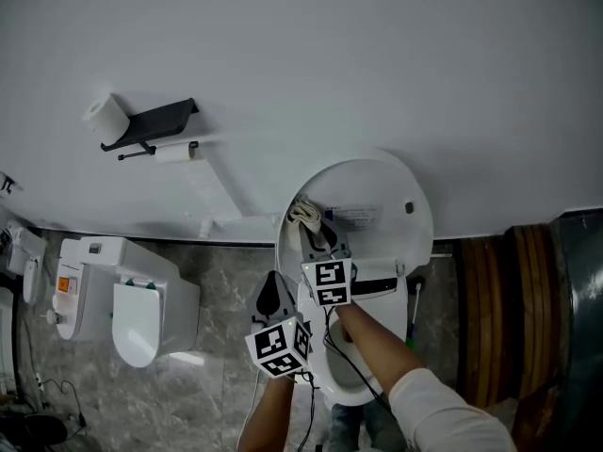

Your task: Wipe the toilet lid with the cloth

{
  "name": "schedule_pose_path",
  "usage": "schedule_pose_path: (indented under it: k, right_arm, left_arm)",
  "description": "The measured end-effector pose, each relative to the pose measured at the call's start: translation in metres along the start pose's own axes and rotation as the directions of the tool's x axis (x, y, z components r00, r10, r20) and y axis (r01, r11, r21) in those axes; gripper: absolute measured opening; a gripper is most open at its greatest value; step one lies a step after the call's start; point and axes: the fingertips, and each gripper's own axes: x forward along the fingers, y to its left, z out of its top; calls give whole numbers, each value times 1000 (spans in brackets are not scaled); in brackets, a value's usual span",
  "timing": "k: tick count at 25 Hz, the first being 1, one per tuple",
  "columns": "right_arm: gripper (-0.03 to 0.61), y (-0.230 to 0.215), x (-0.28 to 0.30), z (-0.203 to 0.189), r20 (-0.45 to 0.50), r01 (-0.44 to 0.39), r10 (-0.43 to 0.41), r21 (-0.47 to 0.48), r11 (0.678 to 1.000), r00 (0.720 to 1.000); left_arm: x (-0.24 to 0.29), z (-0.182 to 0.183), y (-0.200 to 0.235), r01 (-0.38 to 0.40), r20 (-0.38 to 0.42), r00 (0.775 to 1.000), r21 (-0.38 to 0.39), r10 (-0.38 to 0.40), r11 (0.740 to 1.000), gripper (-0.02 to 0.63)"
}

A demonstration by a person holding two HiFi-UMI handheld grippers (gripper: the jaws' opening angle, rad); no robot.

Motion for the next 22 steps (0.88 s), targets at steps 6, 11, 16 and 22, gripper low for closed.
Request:
schedule_pose_path:
  k: [6, 11, 16, 22]
  right_arm:
    - [103, -71, -27, -16, -34, 136, -137, -27, 990, 990]
    - [103, -140, -63, -23, -41, 270, -270, -14, 963, 962]
    - [103, -193, -99, -31, -54, 373, -372, 14, 928, 927]
    - [103, -215, -119, -33, -43, 436, -435, 37, 899, 899]
  left_arm:
    - [5, 2, -27, 55, -2, 999, 7, -55, 998, 12]
    - [9, -4, -73, 133, -10, 991, 6, -133, 991, 12]
    - [11, -18, -116, 208, -39, 977, 5, -207, 978, 12]
    - [9, -26, -142, 256, -60, 965, 16, -255, 967, 12]
